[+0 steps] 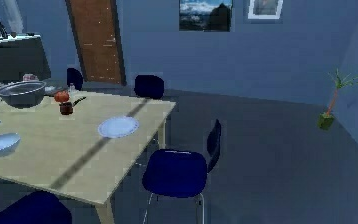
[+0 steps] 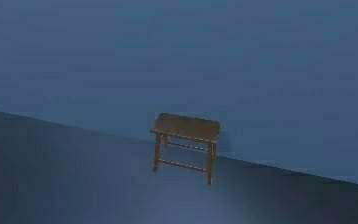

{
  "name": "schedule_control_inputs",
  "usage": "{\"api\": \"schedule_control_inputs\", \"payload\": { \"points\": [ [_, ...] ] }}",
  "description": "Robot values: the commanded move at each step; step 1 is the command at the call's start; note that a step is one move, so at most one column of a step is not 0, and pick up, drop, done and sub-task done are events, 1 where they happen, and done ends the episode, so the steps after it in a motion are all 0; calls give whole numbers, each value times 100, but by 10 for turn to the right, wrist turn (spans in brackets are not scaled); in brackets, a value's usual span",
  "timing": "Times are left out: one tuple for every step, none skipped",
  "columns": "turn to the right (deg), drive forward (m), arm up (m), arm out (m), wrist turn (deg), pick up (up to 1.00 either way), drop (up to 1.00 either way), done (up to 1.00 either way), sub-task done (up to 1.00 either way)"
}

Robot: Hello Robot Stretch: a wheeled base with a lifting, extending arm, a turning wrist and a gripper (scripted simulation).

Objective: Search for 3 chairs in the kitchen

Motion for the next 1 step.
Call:
{"api": "schedule_control_inputs", "payload": {
  "points": [
    [-450, 0, 0, 0, 0, 0, 0, 0, 0]
  ]
}}
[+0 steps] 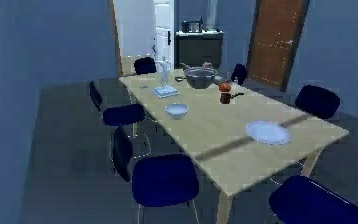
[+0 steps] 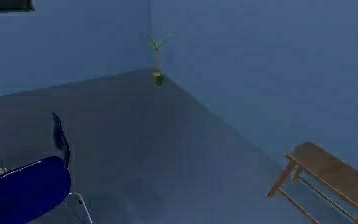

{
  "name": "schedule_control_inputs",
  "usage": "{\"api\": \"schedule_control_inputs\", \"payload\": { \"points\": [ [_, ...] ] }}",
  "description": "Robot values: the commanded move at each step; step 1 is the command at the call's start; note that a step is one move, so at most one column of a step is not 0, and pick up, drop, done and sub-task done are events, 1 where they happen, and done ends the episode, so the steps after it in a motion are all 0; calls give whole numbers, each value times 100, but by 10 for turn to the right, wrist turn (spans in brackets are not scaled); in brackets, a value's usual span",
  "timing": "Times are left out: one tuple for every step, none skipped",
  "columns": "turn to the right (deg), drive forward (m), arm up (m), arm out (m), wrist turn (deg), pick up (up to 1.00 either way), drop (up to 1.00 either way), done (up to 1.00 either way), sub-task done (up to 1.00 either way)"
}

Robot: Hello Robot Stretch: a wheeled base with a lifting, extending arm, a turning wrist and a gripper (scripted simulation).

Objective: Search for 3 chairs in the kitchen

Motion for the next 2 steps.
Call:
{"api": "schedule_control_inputs", "payload": {
  "points": [
    [-450, 0, 0, 0, 0, 0, 0, 0, 0],
    [0, 60, 0, 0, 0, 0, 0, 0, 0]
  ]
}}
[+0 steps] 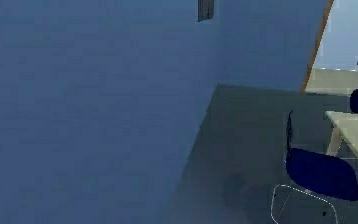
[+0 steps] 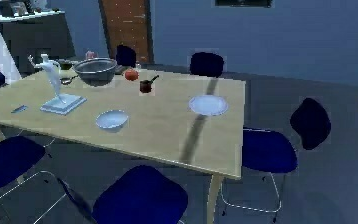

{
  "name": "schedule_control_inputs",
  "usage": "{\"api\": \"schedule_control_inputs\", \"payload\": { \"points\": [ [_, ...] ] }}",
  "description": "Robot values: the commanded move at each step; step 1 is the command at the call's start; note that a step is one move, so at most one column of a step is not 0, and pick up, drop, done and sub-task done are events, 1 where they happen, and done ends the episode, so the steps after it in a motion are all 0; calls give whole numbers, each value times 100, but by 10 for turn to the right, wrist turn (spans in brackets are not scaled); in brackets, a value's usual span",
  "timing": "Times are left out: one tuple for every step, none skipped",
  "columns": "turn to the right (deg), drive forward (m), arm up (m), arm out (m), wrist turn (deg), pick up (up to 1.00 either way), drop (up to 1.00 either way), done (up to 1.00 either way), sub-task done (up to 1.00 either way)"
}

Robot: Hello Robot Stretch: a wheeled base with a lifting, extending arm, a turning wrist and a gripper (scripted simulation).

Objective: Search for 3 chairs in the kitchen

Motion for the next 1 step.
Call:
{"api": "schedule_control_inputs", "payload": {
  "points": [
    [390, 0, 0, 0, 0, 0, 0, 0, 0]
  ]
}}
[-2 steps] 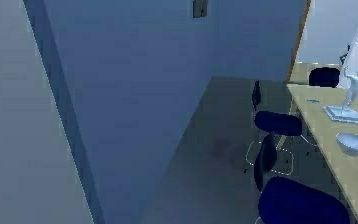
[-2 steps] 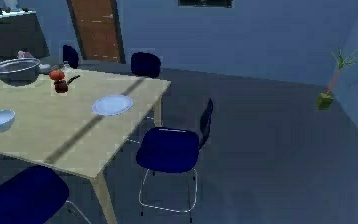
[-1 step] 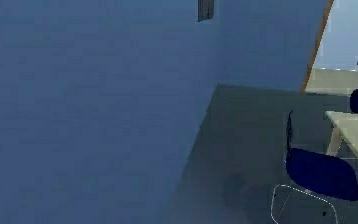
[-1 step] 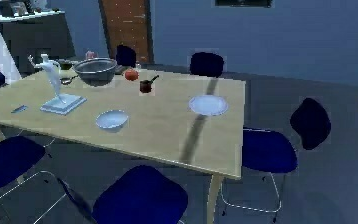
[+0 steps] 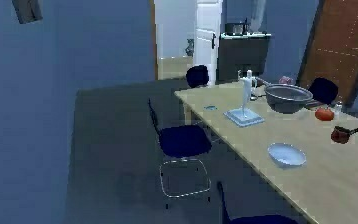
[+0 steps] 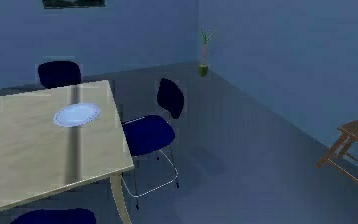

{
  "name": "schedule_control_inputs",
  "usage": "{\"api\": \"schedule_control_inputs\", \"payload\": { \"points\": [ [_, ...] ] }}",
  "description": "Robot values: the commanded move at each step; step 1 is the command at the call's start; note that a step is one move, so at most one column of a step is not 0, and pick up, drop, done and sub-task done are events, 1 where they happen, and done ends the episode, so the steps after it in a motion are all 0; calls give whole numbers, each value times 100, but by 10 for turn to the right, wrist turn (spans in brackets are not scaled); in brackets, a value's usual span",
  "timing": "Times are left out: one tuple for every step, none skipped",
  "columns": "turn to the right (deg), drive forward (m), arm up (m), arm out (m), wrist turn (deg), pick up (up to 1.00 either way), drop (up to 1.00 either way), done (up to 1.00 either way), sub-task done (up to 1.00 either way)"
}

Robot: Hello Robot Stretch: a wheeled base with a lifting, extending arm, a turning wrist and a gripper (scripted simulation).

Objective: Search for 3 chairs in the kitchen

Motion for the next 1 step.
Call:
{"api": "schedule_control_inputs", "payload": {
  "points": [
    [0, 0, 0, 0, 0, 0, 0, 100, 0]
  ]
}}
